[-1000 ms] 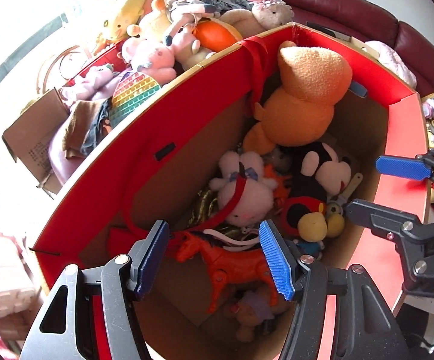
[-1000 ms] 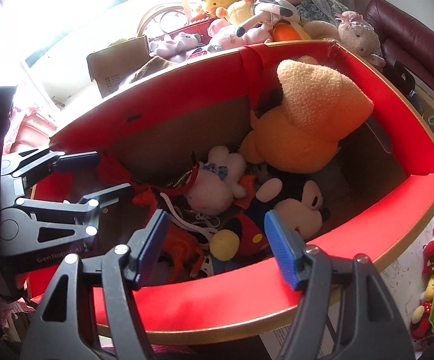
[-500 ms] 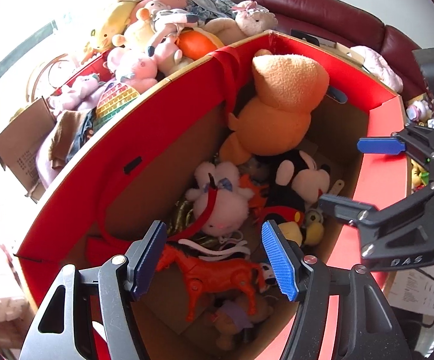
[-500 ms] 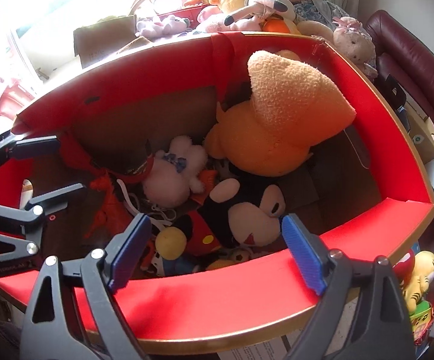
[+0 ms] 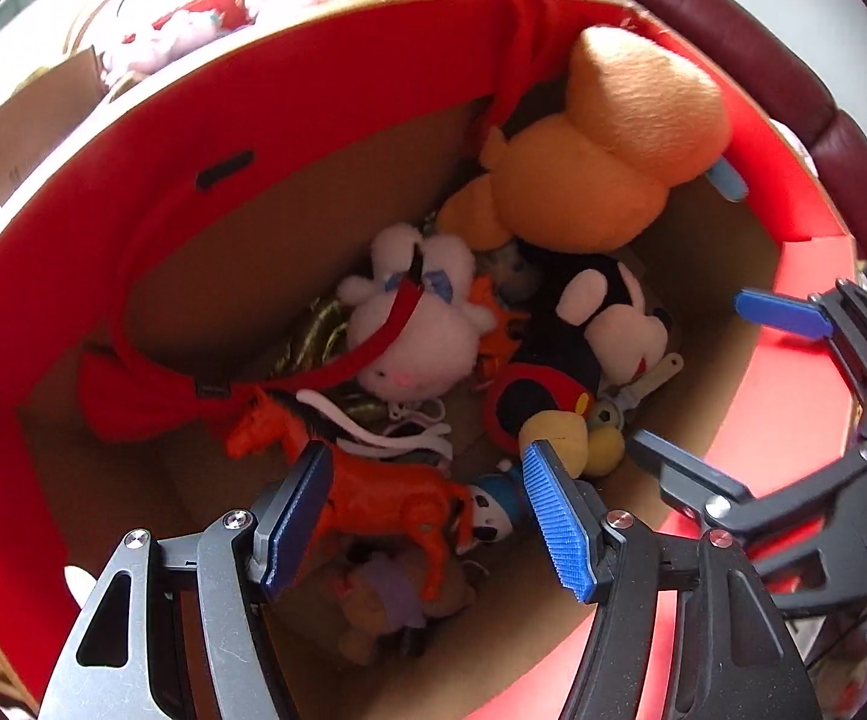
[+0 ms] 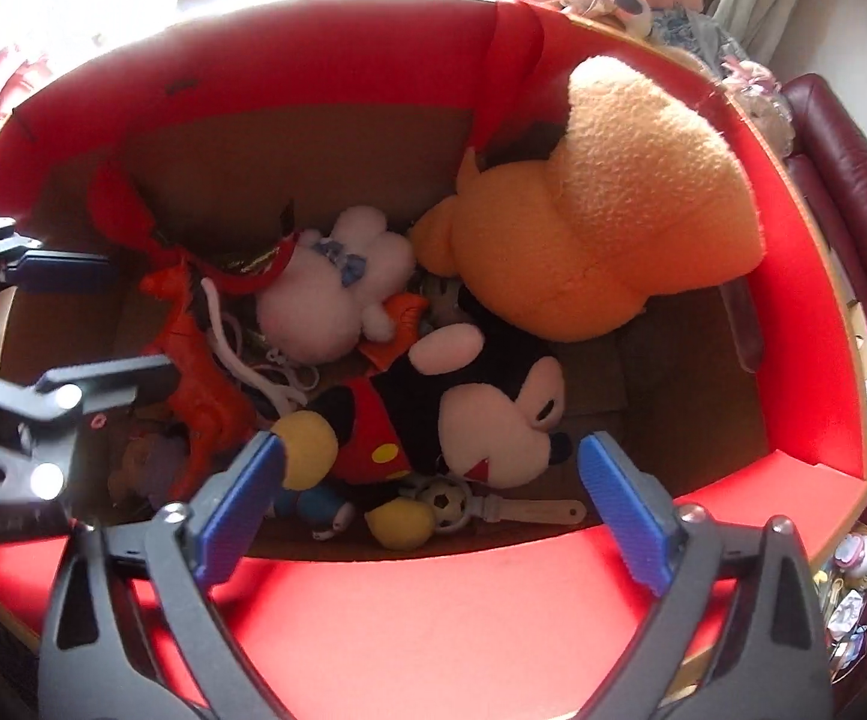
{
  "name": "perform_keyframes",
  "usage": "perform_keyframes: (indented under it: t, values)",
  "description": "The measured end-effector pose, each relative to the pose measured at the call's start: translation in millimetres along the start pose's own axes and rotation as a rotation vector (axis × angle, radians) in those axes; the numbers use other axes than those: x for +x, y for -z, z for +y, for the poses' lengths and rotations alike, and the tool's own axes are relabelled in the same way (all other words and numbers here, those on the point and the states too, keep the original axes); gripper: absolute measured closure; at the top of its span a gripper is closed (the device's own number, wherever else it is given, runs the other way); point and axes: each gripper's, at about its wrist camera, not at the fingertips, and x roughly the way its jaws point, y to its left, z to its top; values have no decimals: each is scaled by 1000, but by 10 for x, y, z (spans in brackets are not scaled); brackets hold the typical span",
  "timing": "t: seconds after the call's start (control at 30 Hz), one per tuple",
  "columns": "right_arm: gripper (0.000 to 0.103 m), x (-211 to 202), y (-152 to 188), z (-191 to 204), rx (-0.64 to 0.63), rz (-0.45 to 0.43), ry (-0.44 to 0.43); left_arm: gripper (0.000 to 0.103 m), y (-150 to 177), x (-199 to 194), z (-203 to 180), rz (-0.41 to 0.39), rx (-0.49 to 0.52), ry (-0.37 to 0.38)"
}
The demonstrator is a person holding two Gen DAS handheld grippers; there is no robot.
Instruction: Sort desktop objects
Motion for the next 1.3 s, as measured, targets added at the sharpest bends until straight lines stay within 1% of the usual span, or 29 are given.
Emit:
perform_keyframes:
  t: [0.07,0.13,0.23,0.4,0.67,0.9,1.13,1.3]
  values:
    - [0,19,22,-17,14,4,-41,36,14,72,20,31,-15,-9]
    - [0,19,35,-6,10,4,-41,36,24,90,21,37,-16,-17]
    - [0,22,34,5,12,13,-28,36,21,70,-3,23,-6,-37]
    - [0,7,37,0,17,-2,-28,36,8,59,-40,18,17,-58]
    - [0,11,25,14,18,-7,-22,36,-9,91,-1,35,10,-43]
    - [0,10,18,15,21,-5,-19,36,104,38,-32,33,-20,-50]
    - [0,9,21,17,19,-7,-16,36,78,167,-55,98,-11,-54]
    - [0,11,21,21,19,-5,-6,36,67,187,-52,106,-11,-56]
